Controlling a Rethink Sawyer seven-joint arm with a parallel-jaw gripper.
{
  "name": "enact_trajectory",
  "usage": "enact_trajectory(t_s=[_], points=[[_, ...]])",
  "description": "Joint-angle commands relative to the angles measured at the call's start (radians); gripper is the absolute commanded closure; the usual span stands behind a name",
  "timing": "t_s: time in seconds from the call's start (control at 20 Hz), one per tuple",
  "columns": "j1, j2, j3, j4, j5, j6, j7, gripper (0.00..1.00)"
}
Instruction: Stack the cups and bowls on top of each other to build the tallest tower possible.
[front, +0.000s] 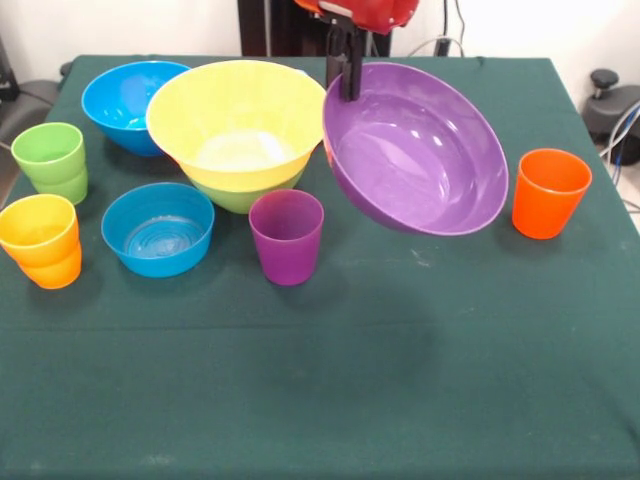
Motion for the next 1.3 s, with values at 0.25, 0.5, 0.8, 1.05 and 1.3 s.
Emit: enact_trajectory(t_s=[0.25,0.5,0.8,1.05,1.3], points=[[-0.059,-0.039,0.185,0.083,-0.088,0.091,-0.21,1.0],[-0.102,-0.072,0.263,0.071,-0.105,0.069,-0.252,1.0],[-0.158,-0.126,0.308,0.096,-0.118,0.128,-0.276,1.0],[-0.258,-0.164,0.379,0.167,-0.122,0.115,-0.331,1.0],[-0.364,-0.23,0.452,0.235,-0.121,0.145,-0.389,1.0]])
